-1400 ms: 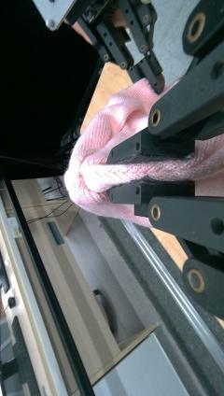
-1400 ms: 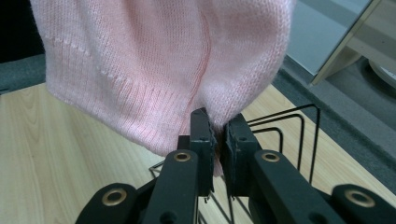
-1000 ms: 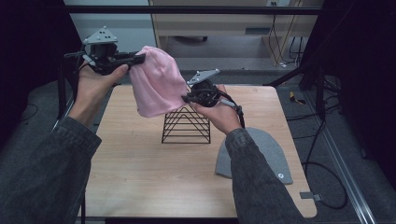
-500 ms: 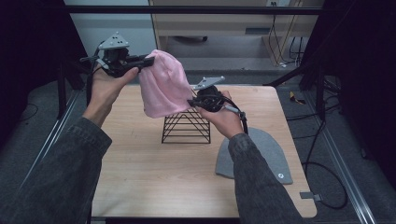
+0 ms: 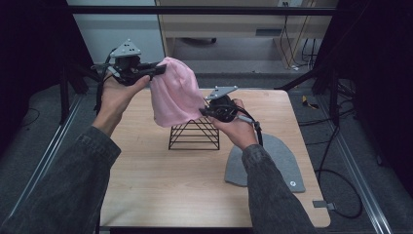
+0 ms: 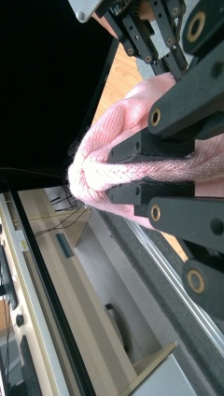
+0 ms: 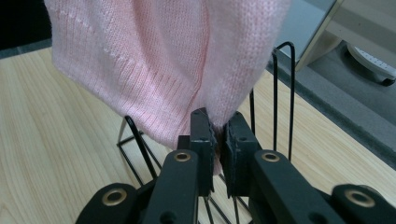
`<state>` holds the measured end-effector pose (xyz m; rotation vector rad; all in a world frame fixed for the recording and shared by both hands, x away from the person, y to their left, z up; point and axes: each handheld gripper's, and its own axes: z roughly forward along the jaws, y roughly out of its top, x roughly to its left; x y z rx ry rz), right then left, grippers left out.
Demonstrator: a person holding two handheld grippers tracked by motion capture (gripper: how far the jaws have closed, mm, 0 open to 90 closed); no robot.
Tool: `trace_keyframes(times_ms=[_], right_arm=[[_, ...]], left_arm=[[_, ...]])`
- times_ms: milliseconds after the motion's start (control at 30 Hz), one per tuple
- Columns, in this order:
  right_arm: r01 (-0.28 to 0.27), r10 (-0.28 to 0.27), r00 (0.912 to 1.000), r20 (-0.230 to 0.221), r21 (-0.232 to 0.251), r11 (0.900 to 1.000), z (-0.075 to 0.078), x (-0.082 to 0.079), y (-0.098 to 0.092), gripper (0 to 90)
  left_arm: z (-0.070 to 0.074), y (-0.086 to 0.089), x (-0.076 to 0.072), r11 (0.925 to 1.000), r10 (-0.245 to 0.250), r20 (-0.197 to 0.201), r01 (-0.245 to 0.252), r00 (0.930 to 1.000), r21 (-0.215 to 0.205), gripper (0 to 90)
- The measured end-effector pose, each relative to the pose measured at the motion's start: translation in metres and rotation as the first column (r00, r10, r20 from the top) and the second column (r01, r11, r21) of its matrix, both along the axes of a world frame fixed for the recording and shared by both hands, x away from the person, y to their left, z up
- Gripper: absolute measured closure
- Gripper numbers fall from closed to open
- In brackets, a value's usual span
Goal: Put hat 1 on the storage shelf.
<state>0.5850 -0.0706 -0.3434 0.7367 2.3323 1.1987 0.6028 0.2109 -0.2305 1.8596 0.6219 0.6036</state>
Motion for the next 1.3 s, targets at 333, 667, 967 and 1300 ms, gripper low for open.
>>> trace_keyframes(times_ms=[333, 667, 967, 1300], right_arm=[[0.008, -0.008, 1.0000, 0.003, -0.006, 1.000, -0.008, -0.007, -0.012, 84.0], [0.023, -0.023, 0.9997, -0.004, 0.005, 1.000, -0.018, -0.010, -0.023, 84.1], [0.048, -0.048, 0.9987, -0.016, -0.008, 0.999, -0.032, -0.014, -0.031, 84.2], [0.064, -0.065, 0.9976, -0.023, -0.035, 0.997, -0.043, -0.020, -0.034, 84.2]], left_arm=[[-0.005, -0.012, -0.002, 0.9997, -0.020, -0.009, 0.020, 0.9998, 0.015, 80.9], [-0.011, -0.024, -0.005, 0.9986, -0.041, -0.025, 0.042, 0.9988, 0.032, 80.6], [-0.020, -0.033, -0.008, 0.9963, -0.067, -0.039, 0.069, 0.9970, 0.050, 80.1], [-0.029, -0.041, -0.016, 0.9940, -0.081, -0.056, 0.085, 0.9952, 0.069, 80.1]])
